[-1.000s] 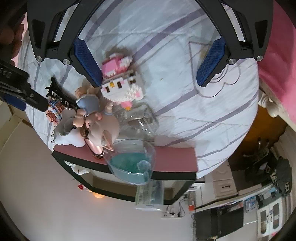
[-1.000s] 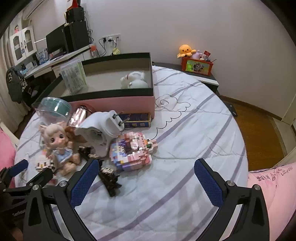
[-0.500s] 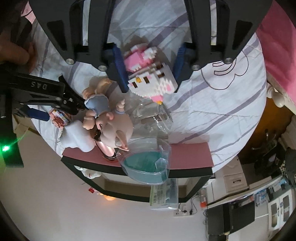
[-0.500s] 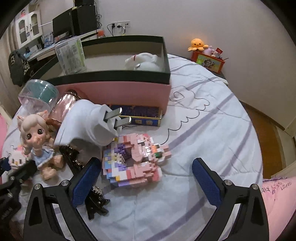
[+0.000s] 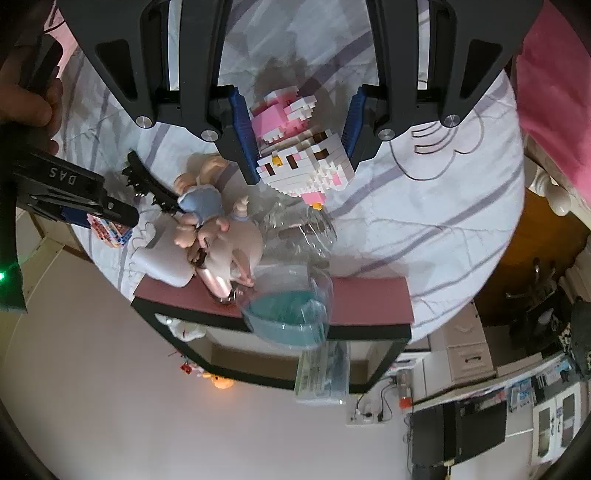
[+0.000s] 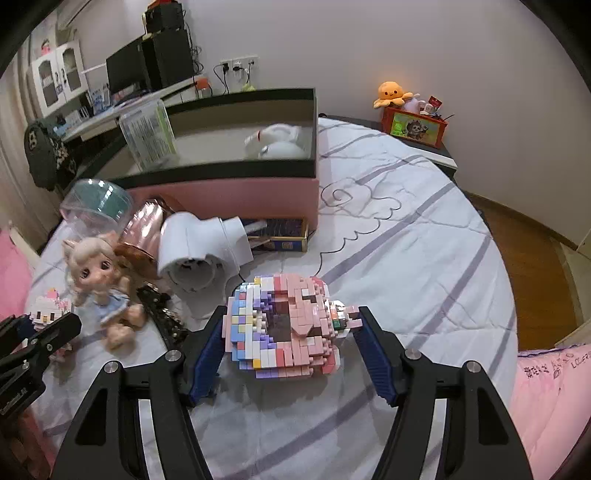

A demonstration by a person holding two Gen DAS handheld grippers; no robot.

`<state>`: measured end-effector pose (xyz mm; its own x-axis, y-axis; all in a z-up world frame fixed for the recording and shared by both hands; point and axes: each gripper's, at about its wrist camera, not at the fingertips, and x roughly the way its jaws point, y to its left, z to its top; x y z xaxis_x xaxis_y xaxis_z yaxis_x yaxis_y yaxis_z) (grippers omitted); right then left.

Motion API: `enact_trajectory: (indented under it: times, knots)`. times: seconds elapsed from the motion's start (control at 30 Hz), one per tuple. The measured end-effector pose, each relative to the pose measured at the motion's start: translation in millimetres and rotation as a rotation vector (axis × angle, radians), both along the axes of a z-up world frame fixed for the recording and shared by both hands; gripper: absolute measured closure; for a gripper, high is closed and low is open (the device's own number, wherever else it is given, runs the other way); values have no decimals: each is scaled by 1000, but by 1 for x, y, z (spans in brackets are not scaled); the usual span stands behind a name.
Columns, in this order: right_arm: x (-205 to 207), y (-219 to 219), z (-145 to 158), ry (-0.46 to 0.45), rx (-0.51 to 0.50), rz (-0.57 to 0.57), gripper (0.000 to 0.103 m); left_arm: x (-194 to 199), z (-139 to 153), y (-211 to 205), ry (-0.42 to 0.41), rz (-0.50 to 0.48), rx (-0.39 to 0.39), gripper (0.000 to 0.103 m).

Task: Organize rigid objects
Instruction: 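Grasp the pink pixel-block figure with the right tool while the left tool grasps the Hello Kitty block figure, then carry both block figures into the tray box and open both tools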

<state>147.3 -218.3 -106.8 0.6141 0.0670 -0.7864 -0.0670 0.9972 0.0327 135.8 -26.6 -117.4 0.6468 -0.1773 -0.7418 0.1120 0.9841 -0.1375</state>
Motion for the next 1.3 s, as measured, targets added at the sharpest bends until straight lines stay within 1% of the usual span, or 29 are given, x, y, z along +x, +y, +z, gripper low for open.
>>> enact_trajectory:
  times: [0.13, 0.33, 0.5, 0.67, 0.8, 0.9, 1.0, 1.2, 1.23, 1.27, 1.3]
  knots:
    - [-4, -3, 16, -27, 28, 6, 35, -3, 16, 5, -30, 4, -9, 60]
    - [1, 11, 52, -98, 58, 63, 35, 7, 55, 18, -118, 20, -21, 60]
    - [29, 27, 83, -167, 52, 116, 34, 39, 89, 23, -209, 27, -22, 60]
    - [71, 37, 96, -194, 67, 134, 34, 84, 107, 18, -238, 27, -37, 60]
    - [105, 40, 93, -186, 65, 130, 34, 121, 108, 9, -230, 24, -36, 60]
    - [131, 38, 82, -160, 74, 114, 34, 146, 99, 0, -196, 15, -29, 60]
    - [147, 36, 71, -139, 81, 103, 34, 166, 86, -10, -161, 3, -17, 60]
    - [159, 35, 56, -107, 86, 97, 34, 183, 75, -21, -127, -14, 2, 59]
    - [161, 34, 55, -104, 84, 95, 32, 184, 75, -22, -124, -14, 9, 58]
    - [162, 34, 53, -104, 82, 91, 23, 185, 75, -22, -125, -11, 16, 55]
    - [161, 34, 53, -106, 84, 87, 19, 183, 76, -23, -130, -7, 21, 41]
